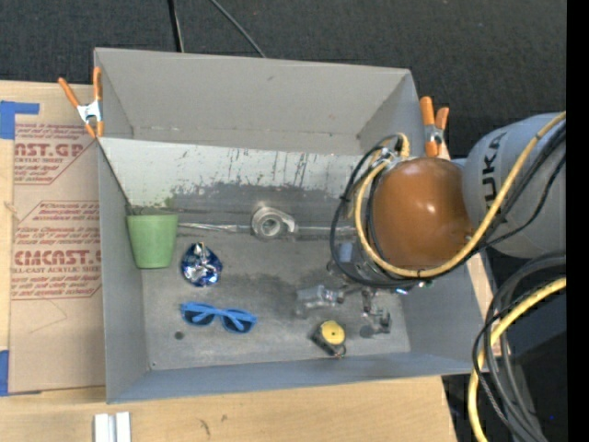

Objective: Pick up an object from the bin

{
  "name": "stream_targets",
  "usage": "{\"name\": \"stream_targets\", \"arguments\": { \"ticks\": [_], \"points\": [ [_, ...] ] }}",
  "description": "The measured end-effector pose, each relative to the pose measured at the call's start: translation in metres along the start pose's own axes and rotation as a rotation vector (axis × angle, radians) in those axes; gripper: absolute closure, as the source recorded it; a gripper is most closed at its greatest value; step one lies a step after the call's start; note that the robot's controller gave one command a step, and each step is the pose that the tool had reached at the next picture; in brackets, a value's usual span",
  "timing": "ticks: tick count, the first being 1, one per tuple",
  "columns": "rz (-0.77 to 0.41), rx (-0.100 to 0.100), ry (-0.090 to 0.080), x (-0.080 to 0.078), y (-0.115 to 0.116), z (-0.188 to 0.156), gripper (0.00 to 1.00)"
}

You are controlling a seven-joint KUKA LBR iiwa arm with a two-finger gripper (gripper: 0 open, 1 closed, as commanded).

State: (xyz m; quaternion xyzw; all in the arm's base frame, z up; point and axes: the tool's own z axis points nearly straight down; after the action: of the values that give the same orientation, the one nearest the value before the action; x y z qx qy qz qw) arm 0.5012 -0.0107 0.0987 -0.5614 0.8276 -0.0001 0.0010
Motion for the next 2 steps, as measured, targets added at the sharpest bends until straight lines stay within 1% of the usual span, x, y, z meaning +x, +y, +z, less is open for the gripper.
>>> {"name": "stream_targets", "arguments": {
  "ticks": [1, 2],
  "points": [
    [-0.187, -0.006, 0.0, -0.0018, 0.0229, 0.0301, 0.0],
    [-0.186, -0.004, 0.0, -0.0016, 0.0219, 0.0293, 1.0]
  ]
}}
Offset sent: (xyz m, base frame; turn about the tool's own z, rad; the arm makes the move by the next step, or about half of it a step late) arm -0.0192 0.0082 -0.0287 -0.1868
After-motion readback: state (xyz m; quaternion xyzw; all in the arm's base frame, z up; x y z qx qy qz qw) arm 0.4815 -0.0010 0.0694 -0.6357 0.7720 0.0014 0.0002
